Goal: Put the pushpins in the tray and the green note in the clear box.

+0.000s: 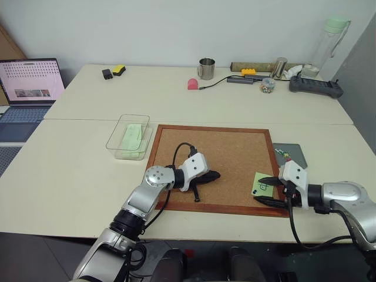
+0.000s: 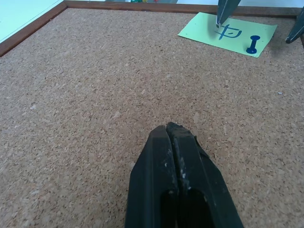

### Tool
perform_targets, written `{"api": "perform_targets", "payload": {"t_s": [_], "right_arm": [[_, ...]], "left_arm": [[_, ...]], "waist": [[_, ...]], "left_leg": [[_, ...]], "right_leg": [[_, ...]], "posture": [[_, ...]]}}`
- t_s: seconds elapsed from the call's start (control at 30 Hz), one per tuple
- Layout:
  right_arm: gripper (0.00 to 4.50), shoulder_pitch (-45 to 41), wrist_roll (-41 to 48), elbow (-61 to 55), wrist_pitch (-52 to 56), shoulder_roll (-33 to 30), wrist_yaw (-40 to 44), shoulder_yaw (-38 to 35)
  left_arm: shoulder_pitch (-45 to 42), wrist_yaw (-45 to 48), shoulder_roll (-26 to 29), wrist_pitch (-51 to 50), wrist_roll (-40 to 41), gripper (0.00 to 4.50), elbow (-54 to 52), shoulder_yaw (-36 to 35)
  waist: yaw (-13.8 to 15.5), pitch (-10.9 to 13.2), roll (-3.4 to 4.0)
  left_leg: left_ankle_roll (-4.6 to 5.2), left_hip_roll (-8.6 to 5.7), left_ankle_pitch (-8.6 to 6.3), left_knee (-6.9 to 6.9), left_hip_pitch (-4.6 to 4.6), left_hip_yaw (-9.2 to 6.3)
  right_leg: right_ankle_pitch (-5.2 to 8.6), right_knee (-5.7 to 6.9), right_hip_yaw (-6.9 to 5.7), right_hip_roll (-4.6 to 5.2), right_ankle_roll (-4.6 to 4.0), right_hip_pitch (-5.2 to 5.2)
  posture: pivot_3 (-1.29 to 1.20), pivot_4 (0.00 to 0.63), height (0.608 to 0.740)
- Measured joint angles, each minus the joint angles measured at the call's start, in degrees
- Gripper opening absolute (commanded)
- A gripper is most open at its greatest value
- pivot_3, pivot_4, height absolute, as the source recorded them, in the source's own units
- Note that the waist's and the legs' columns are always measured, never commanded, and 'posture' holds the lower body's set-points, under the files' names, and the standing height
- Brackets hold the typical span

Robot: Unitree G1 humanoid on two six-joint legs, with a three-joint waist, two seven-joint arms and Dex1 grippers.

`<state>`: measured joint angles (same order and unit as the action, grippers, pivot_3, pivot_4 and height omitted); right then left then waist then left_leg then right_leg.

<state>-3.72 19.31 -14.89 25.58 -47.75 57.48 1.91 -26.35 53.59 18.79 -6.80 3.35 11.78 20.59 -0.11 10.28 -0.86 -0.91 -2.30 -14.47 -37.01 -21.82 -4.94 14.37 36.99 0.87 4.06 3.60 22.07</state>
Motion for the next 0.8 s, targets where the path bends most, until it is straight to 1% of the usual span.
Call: {"api": "perform_targets", "payload": {"t_s": [0.03, 0.07, 0.17, 0.3, 0.37, 0.4, 0.57, 0.8], "right_arm": [[2.44, 0.0, 0.0, 0.3, -0.1, 0.5, 0.0, 0.0], [2.13, -0.1, 0.0, 0.6, -0.1, 0.8, 0.0, 0.1], [1.51, -0.1, -0.1, 1.1, -0.2, 1.3, 0.1, 0.6], [0.54, -0.2, -0.1, 1.2, -0.3, 1.8, 0.1, 1.2], [0.13, -0.2, -0.1, 1.2, -0.3, 1.9, 0.1, 1.4], [0.03, -0.2, -0.1, 1.2, -0.4, 1.9, 0.2, 1.4], [0.03, -0.2, 0.1, 1.0, -0.4, 1.9, 0.4, 1.4], [0.03, 0.0, 1.8, -0.7, 2.5, 1.4, 0.4, 0.6]], "left_arm": [[0.0, 0.0, 0.0, 0.0, 0.0, 0.00, 0.0, 0.0], [0.0, 0.0, 0.0, 0.0, 0.0, 0.00, 0.0, 0.0], [0.0, 0.0, 0.0, 0.0, 0.0, 0.00, 0.0, 0.0], [0.0, 0.0, 0.1, 0.0, 0.0, 0.00, 0.0, 0.0], [0.0, 0.0, 0.1, 0.0, 0.0, 0.00, 0.0, 0.0], [0.0, 0.0, 0.1, 0.0, 0.0, 0.00, 0.0, 0.0], [0.0, 0.2, 0.2, 0.0, 0.0, 0.00, -0.1, 0.0], [0.0, 0.9, 0.4, 0.0, 0.0, 0.00, -0.3, 0.0]], "waist": [[0.0, 0.0, 0.00], [0.0, 0.0, 0.00], [0.0, 0.0, 0.00], [0.0, 0.0, 0.00], [0.0, 0.0, 0.00], [0.0, 0.0, 0.00], [0.0, 0.0, 0.00], [0.0, 0.0, 0.01]], "left_leg": [[0.00, 0.00, 0.00, 0.00, 0.00, -0.01], [0.00, 0.00, 0.00, 0.00, 0.00, -0.01], [0.00, 0.00, 0.00, 0.00, 0.00, 0.00], [0.00, 0.00, 0.00, 0.00, 0.00, -0.01], [0.00, 0.00, 0.00, 0.00, 0.00, -0.01], [0.00, 0.00, 0.00, 0.00, 0.00, 0.00], [0.00, 0.00, 0.00, 0.00, 0.00, -0.02], [0.00, 0.00, 0.00, 0.02, -0.02, -0.04]], "right_leg": [[0.00, 0.00, 0.00, 0.00, 0.00, 0.00], [0.00, 0.00, -0.01, 0.00, 0.00, 0.00], [0.00, 0.00, 0.00, 0.00, 0.00, 0.00], [0.00, 0.01, 0.00, 0.00, 0.00, 0.00], [0.00, 0.00, 0.00, 0.00, 0.00, 0.00], [0.00, 0.00, 0.00, 0.00, 0.00, 0.00], [0.00, 0.01, -0.01, 0.00, 0.00, 0.00], [0.00, 0.01, -0.02, 0.00, -0.01, 0.02]], "posture": [[0.00, 0.150, 0.740], [0.00, 0.150, 0.740], [0.00, 0.150, 0.740], [0.00, 0.150, 0.740], [0.00, 0.150, 0.740], [0.00, 0.150, 0.740], [0.00, 0.150, 0.740], [0.00, 0.150, 0.740]]}}
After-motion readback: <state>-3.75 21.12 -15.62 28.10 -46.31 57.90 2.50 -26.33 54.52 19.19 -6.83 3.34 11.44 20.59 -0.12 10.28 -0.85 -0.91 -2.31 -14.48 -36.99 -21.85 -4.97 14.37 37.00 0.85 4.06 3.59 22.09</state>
